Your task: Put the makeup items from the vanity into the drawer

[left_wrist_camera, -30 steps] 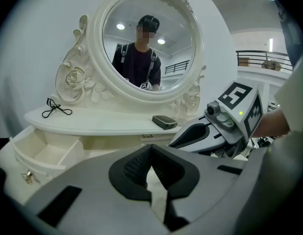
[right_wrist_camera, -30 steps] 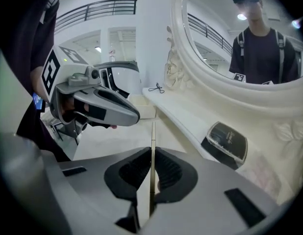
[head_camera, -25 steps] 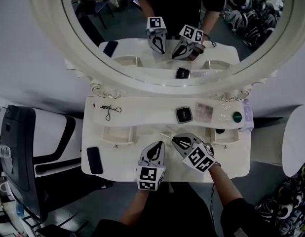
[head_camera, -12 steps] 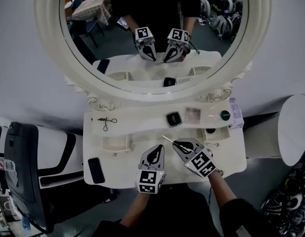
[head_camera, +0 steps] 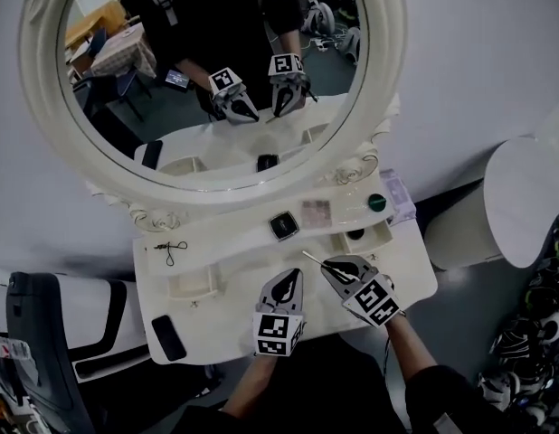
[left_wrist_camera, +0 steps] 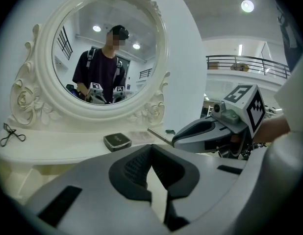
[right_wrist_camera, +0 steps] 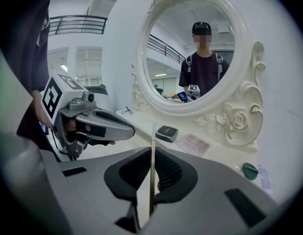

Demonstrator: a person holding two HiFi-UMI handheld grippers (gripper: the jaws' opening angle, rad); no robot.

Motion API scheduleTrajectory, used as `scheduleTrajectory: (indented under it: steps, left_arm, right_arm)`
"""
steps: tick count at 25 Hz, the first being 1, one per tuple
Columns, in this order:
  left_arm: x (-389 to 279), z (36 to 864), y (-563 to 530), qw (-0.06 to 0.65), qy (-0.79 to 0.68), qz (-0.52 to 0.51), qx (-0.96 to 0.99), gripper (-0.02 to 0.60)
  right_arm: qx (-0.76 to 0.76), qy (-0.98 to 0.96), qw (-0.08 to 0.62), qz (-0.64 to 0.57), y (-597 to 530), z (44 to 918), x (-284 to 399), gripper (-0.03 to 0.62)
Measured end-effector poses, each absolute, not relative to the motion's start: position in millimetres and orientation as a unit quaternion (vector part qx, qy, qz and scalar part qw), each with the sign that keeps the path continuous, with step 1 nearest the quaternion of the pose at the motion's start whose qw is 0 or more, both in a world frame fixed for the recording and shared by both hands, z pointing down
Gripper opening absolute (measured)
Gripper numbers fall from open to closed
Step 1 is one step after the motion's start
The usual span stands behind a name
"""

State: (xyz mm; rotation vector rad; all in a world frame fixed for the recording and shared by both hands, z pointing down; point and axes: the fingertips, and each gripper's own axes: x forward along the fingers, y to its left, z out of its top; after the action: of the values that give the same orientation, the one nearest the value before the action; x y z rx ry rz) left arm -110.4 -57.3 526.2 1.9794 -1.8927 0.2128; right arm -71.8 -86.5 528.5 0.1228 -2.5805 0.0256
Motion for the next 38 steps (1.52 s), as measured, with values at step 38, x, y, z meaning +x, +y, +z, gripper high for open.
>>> scheduleTrajectory:
  steps: [38]
  left_arm:
    - [-10, 569, -176, 0.211, -0.570, 0.127, 0.784, 0.014]
  right_arm:
    - [-0.011, -0.854, 0.472, -0.221, -206, 603, 37, 0.043]
